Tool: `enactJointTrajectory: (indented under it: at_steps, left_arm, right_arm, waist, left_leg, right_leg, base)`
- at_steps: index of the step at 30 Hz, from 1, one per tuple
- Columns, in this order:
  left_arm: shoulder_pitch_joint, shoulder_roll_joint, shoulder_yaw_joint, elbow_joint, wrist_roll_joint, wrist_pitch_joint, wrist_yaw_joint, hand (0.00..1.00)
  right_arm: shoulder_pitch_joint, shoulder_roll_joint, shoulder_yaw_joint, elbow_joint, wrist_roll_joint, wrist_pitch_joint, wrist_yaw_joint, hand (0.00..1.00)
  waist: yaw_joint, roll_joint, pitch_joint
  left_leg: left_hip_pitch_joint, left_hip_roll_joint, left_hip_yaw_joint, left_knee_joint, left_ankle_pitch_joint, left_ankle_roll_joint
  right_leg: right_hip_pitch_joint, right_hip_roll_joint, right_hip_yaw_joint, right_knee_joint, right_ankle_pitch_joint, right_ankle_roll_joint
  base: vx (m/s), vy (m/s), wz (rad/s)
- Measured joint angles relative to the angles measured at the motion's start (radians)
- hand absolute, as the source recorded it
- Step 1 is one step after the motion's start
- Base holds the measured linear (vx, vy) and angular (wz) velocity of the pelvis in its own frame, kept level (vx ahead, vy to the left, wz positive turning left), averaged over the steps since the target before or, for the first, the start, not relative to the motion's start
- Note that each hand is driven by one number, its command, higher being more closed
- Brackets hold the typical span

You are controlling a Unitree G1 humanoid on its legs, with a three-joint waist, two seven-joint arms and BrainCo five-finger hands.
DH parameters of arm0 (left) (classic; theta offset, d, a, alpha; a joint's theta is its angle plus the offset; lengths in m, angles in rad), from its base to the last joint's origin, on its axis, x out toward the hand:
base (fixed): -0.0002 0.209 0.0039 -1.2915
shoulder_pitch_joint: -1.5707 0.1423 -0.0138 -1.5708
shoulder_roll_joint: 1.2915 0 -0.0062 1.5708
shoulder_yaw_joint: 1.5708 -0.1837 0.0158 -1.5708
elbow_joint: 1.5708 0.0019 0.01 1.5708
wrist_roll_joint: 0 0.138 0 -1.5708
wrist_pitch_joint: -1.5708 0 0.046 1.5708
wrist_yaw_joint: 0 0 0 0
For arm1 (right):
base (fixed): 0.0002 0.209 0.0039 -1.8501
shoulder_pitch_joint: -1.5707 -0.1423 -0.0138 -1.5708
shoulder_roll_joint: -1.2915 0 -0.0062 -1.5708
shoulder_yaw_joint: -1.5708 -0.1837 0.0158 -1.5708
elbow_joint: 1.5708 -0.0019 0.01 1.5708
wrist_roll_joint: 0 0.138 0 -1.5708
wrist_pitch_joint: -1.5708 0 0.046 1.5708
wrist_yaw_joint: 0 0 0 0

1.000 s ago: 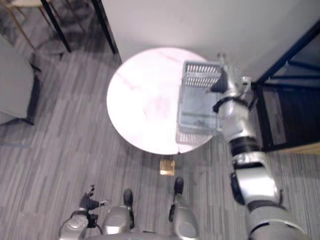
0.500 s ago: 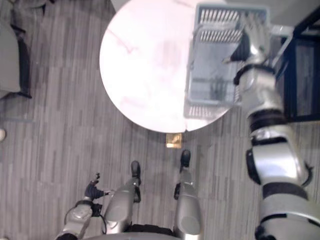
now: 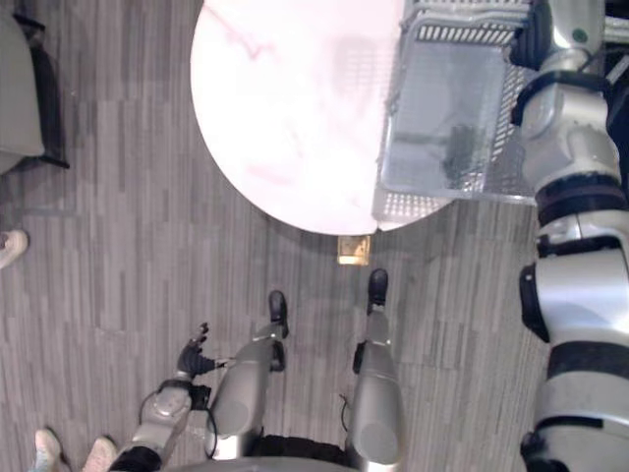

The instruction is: Pick vegetable in the basket

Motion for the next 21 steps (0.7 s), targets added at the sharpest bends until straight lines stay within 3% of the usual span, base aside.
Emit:
enactJointTrajectory:
  at_steps: [3,4,7,10,11,14,15,16,17,18,19,21]
  left_arm:
    - [0.005,-0.02,0.015,-0.019,-0.015,0.004,0.0,0.0]
    - [0.009,-0.026,0.016,-0.024,-0.042,0.006,-0.002,0.0]
    - [0.048,-0.047,0.02,-0.028,-0.078,0.017,-0.003,0.0]
    - [0.09,-0.059,0.021,-0.027,-0.075,0.039,-0.021,0.0]
    - [0.1,-0.057,0.028,-0.017,-0.062,0.047,-0.036,0.0]
    - [0.098,-0.051,0.045,0.007,-0.028,0.067,-0.051,0.0]
    - [0.099,-0.045,0.046,0.015,-0.026,0.079,-0.053,0.0]
    - [0.099,-0.043,0.046,0.016,-0.027,0.086,-0.054,0.0]
    - [0.102,-0.045,0.051,0.016,-0.027,0.092,-0.054,0.0]
    - [0.097,-0.051,0.062,0.023,-0.027,0.103,-0.054,0.0]
    - [0.101,-0.05,0.063,0.023,-0.027,0.107,-0.054,0.0]
    - [0.122,-0.036,0.085,0.026,-0.03,0.113,-0.052,0.0]
  right_arm:
    - [0.166,0.001,-0.164,-0.066,0.068,0.025,0.0,1.0]
    - [0.238,0.005,-0.235,-0.1,0.114,0.04,-0.007,1.0]
    - [0.428,0.062,-0.414,-0.207,0.211,0.055,-0.039,1.0]
    - [0.693,0.166,-0.579,-0.319,0.293,0.056,-0.045,1.0]
    - [0.83,0.239,-0.673,-0.379,0.319,0.057,-0.046,1.0]
    - [1.003,0.365,-0.799,-0.466,0.356,0.058,-0.067,1.0]
    - [1.071,0.443,-0.844,-0.48,0.379,0.057,-0.091,1.0]
    - [1.093,0.473,-0.849,-0.48,0.391,0.057,-0.102,1.0]
    - [1.113,0.534,-0.85,-0.481,0.421,0.053,-0.118,1.0]
    - [1.133,0.587,-0.844,-0.472,0.442,0.053,-0.121,1.0]
    - [1.139,0.611,-0.833,-0.462,0.452,0.052,-0.121,1.0]
    - [1.149,0.674,-0.777,-0.362,0.455,0.053,-0.115,1.0]
  waist:
    - [-0.009,0.001,-0.001]
    - [-0.019,-0.009,-0.006]
    - [-0.038,-0.023,-0.061]
    - [-0.076,-0.05,-0.136]
    - [-0.094,-0.074,-0.177]
    - [-0.126,-0.112,-0.227]
    - [-0.145,-0.133,-0.251]
    - [-0.144,-0.142,-0.256]
    - [-0.143,-0.158,-0.268]
    - [-0.144,-0.141,-0.277]
    - [-0.143,-0.131,-0.283]
    - [-0.136,-0.128,-0.303]
  left_leg:
    - [0.049,-0.004,-0.02,-0.004,-0.004,0.002]
    - [0.069,-0.013,-0.022,-0.01,-0.004,0.002]
    - [0.105,-0.019,-0.025,-0.046,0.005,-0.004]
    - [0.172,-0.013,-0.031,-0.092,0.008,-0.01]
    - [0.204,-0.01,-0.033,-0.105,0.005,-0.012]
    - [0.244,-0.006,-0.016,-0.108,-0.011,-0.01]
    - [0.279,-0.002,0.028,-0.107,-0.024,-0.006]
    - [0.298,0.006,0.06,-0.106,-0.03,-0.005]
    - [0.339,0.01,0.141,-0.107,-0.043,-0.002]
    - [0.375,0.028,0.226,-0.106,-0.052,0.0]
    - [0.396,0.038,0.263,-0.106,-0.056,-0.003]
    - [0.493,0.047,0.458,-0.095,-0.094,-0.033]
  right_leg:
    - [0.063,-0.005,-0.015,0.0,-0.011,-0.005]
    - [0.088,-0.013,-0.016,0.0,-0.041,-0.011]
    - [0.112,-0.017,-0.019,0.0,-0.075,-0.019]
    - [0.163,-0.012,-0.041,0.0,-0.098,-0.025]
    - [0.185,-0.008,-0.043,0.009,-0.116,-0.028]
    - [0.205,-0.005,-0.037,0.034,-0.138,-0.029]
    - [0.205,0.0,-0.018,0.054,-0.141,-0.029]
    - [0.201,0.003,-0.025,0.063,-0.141,-0.029]
    - [0.183,-0.013,-0.145,0.082,-0.189,-0.096]
    - [0.168,-0.064,-0.352,0.173,-0.266,-0.134]
    - [0.161,-0.092,-0.448,0.221,-0.288,-0.154]
    - [0.157,-0.196,-0.744,0.395,-0.322,-0.231]
  base:
    - [-0.02,0.037,0.19]
    - [0.0,0.023,0.23]
    - [0.03,-0.003,0.1]
    - [0.11,-0.002,0.06]
    - [0.12,0.009,0.03]
    - [0.12,0.027,-0.19]
    - [0.08,0.044,-0.64]
    - [0.04,0.033,-1.2]
    - [0.0,0.037,-1.66]
    - [0.01,0.05,-1.77]
    - [0.1,0.084,-2.02]
    - [0.18,0.047,-2.28]
